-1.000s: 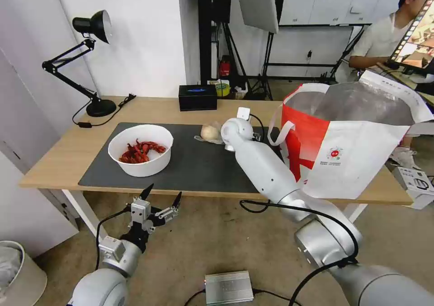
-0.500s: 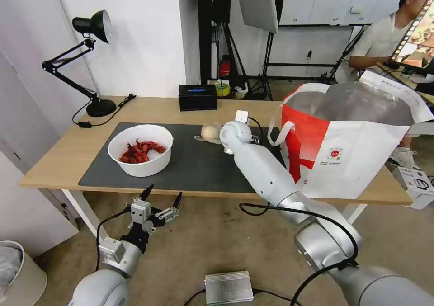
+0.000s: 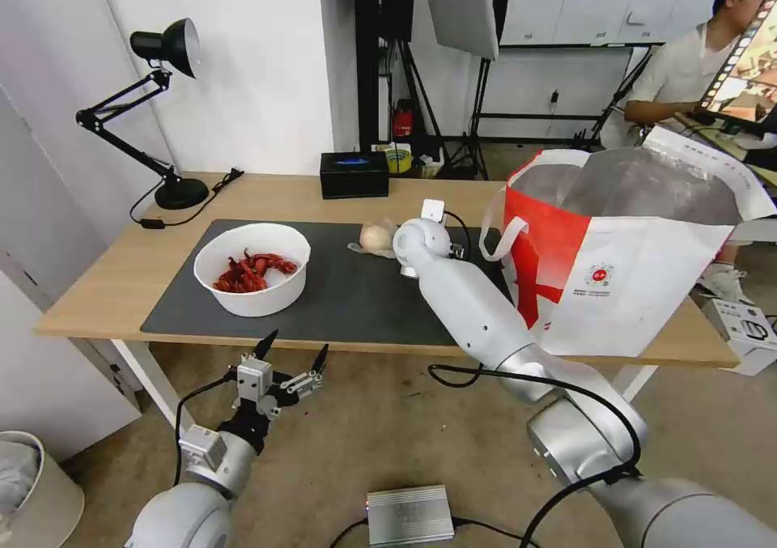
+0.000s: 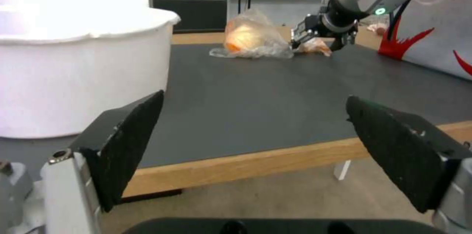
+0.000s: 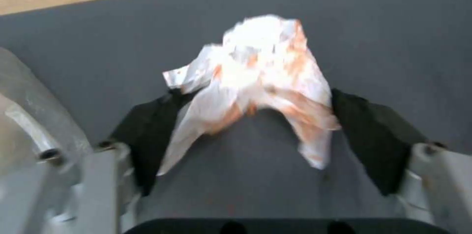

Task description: Pick up the trash from the table and place it into the takeout bag.

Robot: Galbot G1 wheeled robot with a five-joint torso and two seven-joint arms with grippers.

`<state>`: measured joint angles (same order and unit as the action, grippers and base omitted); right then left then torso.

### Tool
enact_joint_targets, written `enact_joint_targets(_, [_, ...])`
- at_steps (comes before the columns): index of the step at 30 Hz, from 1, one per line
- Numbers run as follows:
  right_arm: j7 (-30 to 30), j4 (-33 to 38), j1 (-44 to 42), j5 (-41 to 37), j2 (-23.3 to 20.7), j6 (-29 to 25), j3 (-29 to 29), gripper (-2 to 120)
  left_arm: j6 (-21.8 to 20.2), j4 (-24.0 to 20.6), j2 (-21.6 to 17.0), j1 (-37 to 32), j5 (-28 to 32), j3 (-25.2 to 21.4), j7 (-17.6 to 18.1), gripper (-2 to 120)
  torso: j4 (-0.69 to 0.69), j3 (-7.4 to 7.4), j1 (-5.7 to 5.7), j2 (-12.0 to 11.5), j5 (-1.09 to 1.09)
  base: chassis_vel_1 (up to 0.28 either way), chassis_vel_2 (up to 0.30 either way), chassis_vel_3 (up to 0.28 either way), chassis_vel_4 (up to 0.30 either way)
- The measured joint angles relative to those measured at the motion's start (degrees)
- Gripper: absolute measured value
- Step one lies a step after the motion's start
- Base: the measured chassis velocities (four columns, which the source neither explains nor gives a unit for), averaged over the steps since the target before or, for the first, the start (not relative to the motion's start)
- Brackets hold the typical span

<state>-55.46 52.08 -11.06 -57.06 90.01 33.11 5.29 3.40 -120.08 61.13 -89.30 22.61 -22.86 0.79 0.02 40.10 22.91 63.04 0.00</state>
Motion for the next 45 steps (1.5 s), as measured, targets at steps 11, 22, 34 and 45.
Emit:
enact_joint_targets(11, [-0.37, 0.24, 0.31, 0.14, -0.07, -0.19, 0.17, 35, 0.0, 0.3, -0.1, 0.45, 0.02, 0.58, 0.0, 100, -0.04, 0.02, 0.01, -0.01, 0.0, 0.0, 0.0, 0.0, 0.0])
enact_joint_targets(22, [-1.44, 2.31, -0.04, 0.15, -0.22, -0.25, 0.58, 0, 0.02, 0.34, -0.01, 0.3, 0.01, 0.73, 0.0, 100, -0.02, 0.02, 0.01, -0.02, 0.0, 0.0, 0.0, 0.0, 0.0])
enact_joint_targets(34, [-3.37, 10.73, -2.29, -0.86, -3.86, -0.55, 2.3, 0, 0.06, 0.01, 0.1, -0.27, -0.12, 0.52, 0.0, 100, -0.02, 0.01, 0.01, -0.02, 0.0, 0.0, 0.0, 0.0, 0.0])
enact_joint_targets(45, [-5.7, 24.32, -5.85, -3.41, -10.03, -0.25, 3.75, 0, 0.07, -0.21, 0.51, -1.03, -0.19, 0.36, 0.0, 100, -0.03, 0.01, 0.01, -0.01, 0.0, 0.0, 0.0, 0.0, 0.0])
